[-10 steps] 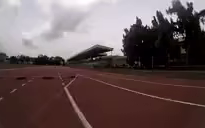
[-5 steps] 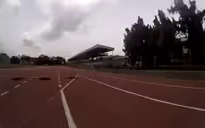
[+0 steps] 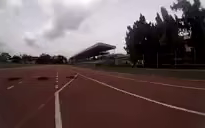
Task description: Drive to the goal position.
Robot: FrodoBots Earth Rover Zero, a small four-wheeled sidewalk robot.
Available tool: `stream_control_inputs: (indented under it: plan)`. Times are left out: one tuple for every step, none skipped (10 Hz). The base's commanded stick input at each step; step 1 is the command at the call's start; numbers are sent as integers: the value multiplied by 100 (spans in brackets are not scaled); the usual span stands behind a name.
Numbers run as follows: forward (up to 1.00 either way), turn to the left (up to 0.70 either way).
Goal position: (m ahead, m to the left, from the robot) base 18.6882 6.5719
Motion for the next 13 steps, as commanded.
stream_control_inputs:
  plan:
    - [70, 0]
    - [70, 10]
    - [70, 14]
    - [70, 14]
    - [70, 14]
    - [70, 14]
    - [70, 14]
    - [70, 14]
    - [70, 14]
    - [70, 14]
    - [70, 14]
    - [70, 3]
    - [70, 0]
